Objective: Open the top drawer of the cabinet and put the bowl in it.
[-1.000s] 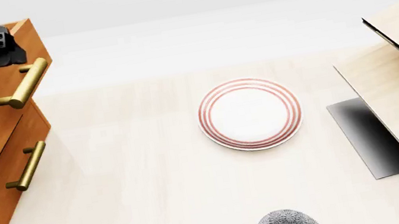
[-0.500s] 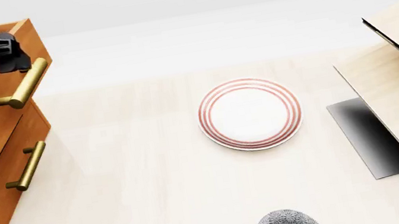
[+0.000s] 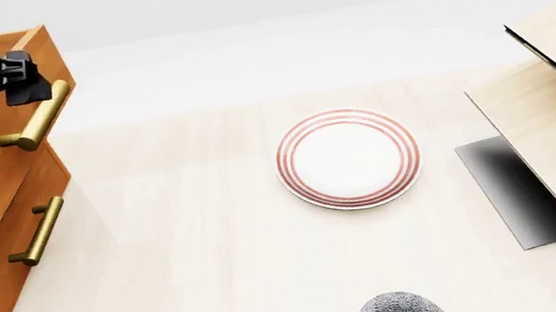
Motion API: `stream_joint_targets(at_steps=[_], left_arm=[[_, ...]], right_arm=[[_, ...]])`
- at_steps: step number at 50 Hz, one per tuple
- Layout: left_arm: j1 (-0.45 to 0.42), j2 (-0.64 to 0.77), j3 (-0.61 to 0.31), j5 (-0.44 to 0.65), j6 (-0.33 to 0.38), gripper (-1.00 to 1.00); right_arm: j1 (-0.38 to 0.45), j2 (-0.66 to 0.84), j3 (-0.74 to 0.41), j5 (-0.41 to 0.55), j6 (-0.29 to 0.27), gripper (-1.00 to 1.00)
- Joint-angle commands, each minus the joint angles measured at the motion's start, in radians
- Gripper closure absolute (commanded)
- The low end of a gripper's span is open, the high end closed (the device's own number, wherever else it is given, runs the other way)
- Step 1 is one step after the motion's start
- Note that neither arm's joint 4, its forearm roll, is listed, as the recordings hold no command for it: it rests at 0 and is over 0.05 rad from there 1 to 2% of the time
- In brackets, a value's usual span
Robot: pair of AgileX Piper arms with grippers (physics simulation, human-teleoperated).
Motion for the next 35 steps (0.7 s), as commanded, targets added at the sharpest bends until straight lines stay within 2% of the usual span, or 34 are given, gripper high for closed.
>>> stream_joint_targets(at_steps=[1,35], left_arm=[[-0.010,-0.010,-0.003,0.005,0.029,-1.00],[-0.108,-0.002,-0.004,-0.001,0.041,-1.00]], right_arm=[[0.000,-0.001,0.000,0.000,0.000,-1.00],[0.000,-0.001,0.001,0.000,0.000,-1.00]])
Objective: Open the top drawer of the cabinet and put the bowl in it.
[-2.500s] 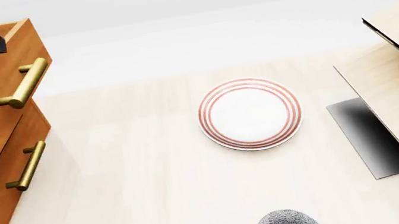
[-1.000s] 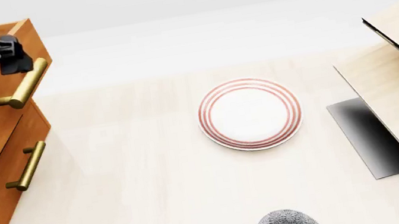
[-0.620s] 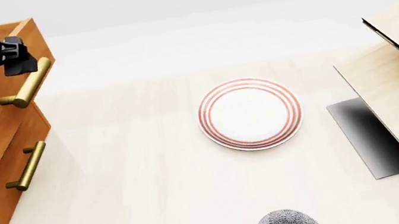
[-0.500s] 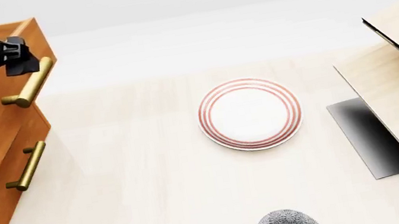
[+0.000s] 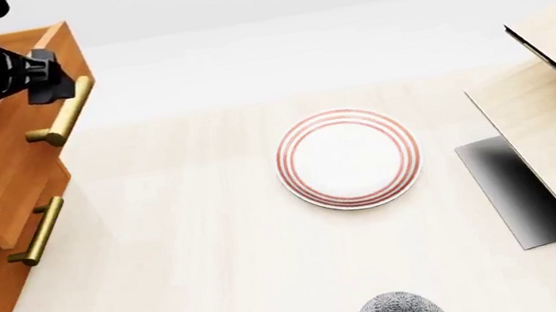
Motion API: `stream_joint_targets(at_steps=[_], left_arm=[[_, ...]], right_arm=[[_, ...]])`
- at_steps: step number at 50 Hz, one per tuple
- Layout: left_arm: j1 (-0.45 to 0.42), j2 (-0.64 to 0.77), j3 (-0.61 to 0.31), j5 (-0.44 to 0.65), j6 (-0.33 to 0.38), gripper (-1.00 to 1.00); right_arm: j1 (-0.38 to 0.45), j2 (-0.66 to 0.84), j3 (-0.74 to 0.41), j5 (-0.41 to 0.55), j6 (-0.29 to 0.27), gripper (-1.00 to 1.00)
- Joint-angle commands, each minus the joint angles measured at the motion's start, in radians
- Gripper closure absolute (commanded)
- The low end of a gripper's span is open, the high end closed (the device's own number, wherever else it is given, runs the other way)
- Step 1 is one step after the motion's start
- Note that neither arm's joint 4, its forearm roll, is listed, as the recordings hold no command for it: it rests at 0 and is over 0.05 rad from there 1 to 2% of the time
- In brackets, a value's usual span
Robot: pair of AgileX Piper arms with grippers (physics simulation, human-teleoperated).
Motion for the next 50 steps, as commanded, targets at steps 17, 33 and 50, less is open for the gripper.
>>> stream_joint_targets(at_steps=[17,33,50], left_arm=[[-0.082,0.029,0.000,-0.016,0.000,-1.00],[-0.131,0.046,-0.015,-0.019,-0.005,-1.00],[-0.154,0.050,-0.022,-0.024,-0.005,-1.00]], right_arm=[[0.000,-0.002,0.000,0.000,0.000,-1.00],[0.000,-0.001,0.001,0.000,0.001,-1.00],[0.000,-0.002,0.000,0.000,0.000,-1.00]])
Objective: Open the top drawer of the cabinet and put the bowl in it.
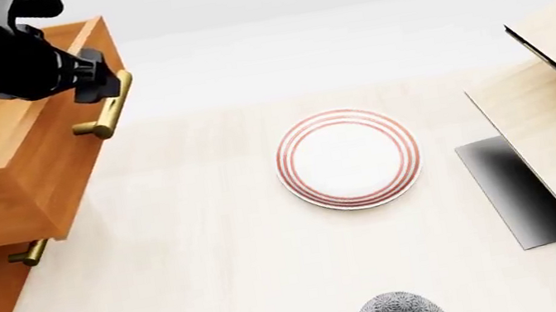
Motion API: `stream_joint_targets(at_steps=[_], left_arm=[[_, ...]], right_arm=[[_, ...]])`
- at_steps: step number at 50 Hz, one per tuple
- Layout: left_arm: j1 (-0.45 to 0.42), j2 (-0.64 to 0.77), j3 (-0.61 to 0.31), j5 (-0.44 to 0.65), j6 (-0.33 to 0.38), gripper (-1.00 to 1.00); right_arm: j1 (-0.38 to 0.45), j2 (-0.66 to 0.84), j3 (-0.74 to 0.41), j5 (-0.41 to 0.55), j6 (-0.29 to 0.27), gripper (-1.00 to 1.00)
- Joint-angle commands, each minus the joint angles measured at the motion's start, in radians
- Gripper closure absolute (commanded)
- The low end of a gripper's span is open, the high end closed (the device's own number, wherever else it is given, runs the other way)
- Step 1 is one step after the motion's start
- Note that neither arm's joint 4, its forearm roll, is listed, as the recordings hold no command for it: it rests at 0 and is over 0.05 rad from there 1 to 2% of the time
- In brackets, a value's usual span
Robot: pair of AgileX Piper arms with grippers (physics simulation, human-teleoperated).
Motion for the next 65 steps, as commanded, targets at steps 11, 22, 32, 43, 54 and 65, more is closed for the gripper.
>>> stream_joint_targets(at_steps=[11,22,32,43,54,65], left_arm=[[-0.053,0.019,-0.019,-0.006,-0.001,-1.00],[-0.083,0.030,-0.031,-0.014,0.008,-1.00],[-0.109,0.038,-0.043,-0.012,0.010,-1.00],[-0.117,0.039,-0.040,-0.017,0.021,-1.00],[-0.057,-0.002,-0.015,-0.011,0.006,-1.00],[-0.008,-0.043,0.015,-0.008,0.019,-1.00]], right_arm=[[0.000,-0.002,0.000,0.000,0.000,-1.00],[0.000,-0.001,0.000,0.000,0.001,-1.00],[0.000,-0.002,0.000,0.000,0.000,-1.00],[0.000,-0.001,0.000,0.000,0.001,-1.00],[0.000,-0.001,0.001,0.000,0.001,-1.00],[0.000,-0.002,0.000,0.000,0.000,-1.00]])
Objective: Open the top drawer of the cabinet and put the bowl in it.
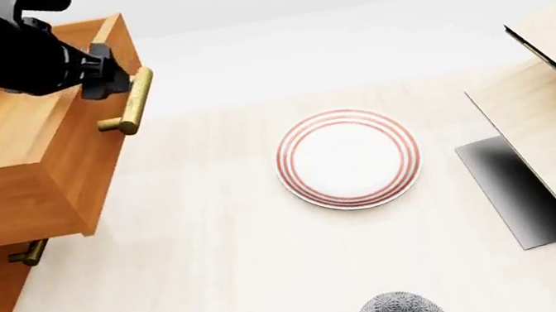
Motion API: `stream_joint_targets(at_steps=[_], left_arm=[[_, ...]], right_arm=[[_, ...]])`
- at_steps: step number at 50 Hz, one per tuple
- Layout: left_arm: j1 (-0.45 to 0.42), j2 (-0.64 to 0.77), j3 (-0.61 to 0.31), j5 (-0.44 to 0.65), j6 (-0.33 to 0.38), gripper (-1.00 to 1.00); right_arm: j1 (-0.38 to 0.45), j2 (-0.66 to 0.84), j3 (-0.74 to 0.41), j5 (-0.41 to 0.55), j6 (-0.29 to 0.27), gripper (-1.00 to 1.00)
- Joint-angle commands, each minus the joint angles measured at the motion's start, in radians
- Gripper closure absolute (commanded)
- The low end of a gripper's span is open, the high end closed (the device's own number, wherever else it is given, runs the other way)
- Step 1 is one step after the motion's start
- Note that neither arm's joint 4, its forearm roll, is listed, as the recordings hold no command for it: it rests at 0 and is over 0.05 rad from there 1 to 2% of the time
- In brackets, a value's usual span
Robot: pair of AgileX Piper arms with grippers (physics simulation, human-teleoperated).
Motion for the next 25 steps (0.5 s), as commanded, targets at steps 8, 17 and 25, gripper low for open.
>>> stream_joint_targets(at_steps=[8,17,25], left_arm=[[0.043,-0.057,0.021,0.015,0.021,-1.00],[0.033,-0.083,0.013,0.031,0.023,-1.00],[0.028,-0.114,0.009,0.049,0.027,-1.00]], right_arm=[[0.000,-0.002,0.000,0.000,-0.001,-1.00],[0.000,-0.001,0.000,0.000,0.000,-1.00],[0.000,-0.001,0.000,0.000,0.000,-1.00]])
